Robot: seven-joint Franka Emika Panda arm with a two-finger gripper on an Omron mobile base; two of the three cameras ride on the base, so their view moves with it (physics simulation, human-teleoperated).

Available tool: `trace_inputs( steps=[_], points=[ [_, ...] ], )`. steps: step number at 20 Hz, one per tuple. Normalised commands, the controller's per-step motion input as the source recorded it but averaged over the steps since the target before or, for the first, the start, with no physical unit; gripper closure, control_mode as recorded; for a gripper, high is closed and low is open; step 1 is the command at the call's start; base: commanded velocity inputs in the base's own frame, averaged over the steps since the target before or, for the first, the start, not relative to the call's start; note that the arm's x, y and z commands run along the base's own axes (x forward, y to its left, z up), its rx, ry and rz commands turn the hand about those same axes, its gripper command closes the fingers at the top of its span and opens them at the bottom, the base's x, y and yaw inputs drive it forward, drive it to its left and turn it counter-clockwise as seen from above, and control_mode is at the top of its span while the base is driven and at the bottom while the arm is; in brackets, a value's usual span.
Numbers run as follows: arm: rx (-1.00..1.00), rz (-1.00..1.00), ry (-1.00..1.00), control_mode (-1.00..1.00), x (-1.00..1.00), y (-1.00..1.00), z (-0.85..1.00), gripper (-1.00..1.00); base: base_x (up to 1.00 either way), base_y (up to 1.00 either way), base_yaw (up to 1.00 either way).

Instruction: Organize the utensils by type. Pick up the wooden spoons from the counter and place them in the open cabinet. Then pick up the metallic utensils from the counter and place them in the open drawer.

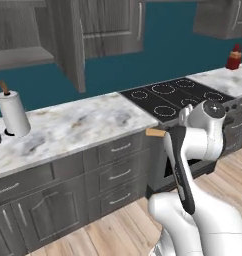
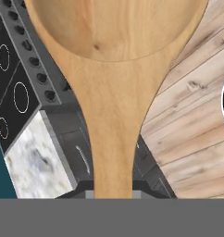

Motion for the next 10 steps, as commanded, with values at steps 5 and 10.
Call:
trace_inputs(
  steps=[5, 10],
  points=[
    [0.00, 0.00, 0.00, 1.00, 0.00, 0.00, 0.00, 1.00, 0.00, 0.60, 0.09],
    [0.00, 0.00, 0.00, 1.00, 0.00, 0.00, 0.00, 1.00, 0.00, 0.73, 0.06]
  ],
)
